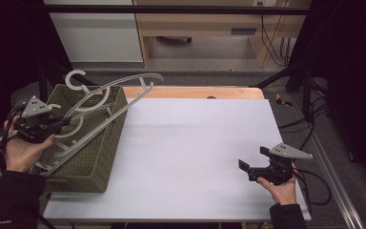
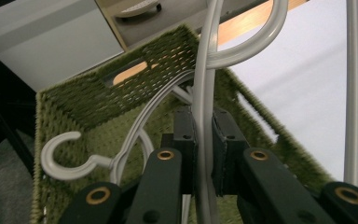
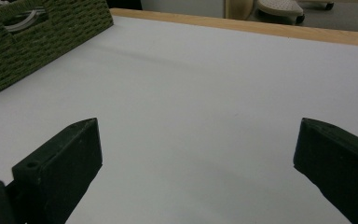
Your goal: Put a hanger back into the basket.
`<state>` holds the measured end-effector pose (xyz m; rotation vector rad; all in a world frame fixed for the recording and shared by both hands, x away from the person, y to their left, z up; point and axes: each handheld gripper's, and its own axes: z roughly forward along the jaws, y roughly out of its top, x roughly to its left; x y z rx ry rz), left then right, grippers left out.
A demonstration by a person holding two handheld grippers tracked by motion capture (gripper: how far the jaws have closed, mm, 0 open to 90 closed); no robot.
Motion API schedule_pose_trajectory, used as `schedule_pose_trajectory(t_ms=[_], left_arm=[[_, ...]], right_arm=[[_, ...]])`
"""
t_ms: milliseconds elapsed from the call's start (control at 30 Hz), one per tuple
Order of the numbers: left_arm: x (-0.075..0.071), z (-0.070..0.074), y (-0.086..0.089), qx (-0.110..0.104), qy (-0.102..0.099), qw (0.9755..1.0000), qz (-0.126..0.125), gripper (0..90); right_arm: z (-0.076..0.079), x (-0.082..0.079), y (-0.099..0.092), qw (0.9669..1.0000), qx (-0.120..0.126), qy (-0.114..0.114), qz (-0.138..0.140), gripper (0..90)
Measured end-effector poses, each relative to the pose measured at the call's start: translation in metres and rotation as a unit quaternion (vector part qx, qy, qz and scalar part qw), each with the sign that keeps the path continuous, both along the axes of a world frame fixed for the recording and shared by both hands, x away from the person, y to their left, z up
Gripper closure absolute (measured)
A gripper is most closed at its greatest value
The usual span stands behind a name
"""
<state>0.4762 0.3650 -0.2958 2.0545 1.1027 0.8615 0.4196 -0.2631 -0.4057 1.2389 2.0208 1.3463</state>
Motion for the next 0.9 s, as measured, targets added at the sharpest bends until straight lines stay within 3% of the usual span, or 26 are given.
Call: schedule_pose_trajectory(t_ms=[467, 900], left_arm=[[0.02, -0.016, 0.038, 0.019, 0.003, 0.9995, 0.024, 81.6], [0.017, -0.034, 0.077, 0.008, 0.009, 0.998, 0.063, 81.6]], right_arm=[[-0.002, 0.001, 0.002, 1.0, -0.004, 0.005, -0.004, 1.3], [-0.002, 0.002, 0.0, 0.9999, -0.005, 0.006, -0.01, 1.1]])
